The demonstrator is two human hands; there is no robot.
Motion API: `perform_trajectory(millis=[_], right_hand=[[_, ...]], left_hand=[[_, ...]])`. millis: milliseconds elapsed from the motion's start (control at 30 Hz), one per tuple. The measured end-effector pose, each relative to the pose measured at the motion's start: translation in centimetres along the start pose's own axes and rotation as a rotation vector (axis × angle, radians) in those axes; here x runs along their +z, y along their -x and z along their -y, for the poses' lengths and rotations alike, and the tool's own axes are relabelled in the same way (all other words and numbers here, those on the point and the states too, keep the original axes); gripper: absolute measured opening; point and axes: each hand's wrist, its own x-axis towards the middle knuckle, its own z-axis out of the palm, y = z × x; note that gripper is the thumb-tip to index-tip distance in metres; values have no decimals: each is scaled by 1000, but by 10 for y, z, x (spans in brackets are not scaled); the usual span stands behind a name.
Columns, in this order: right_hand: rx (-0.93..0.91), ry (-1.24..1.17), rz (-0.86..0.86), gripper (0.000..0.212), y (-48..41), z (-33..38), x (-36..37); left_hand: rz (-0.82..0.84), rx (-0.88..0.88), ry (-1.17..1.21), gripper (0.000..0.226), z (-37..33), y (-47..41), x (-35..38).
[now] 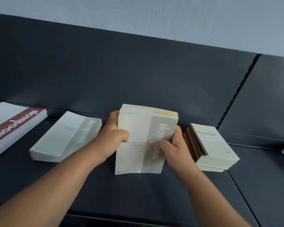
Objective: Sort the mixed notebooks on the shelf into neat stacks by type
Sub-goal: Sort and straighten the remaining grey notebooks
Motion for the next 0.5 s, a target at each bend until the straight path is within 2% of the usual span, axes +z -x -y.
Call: perform_trajectory(millis=[233,500], right_hand=[[25,77,57,47,0,-2,-9],[33,18,64,43,-8,4,-11]], left_hand=[[52,-40,-100,65,-6,-1,-4],[-53,-56,-132,54,-26,-3,-7]])
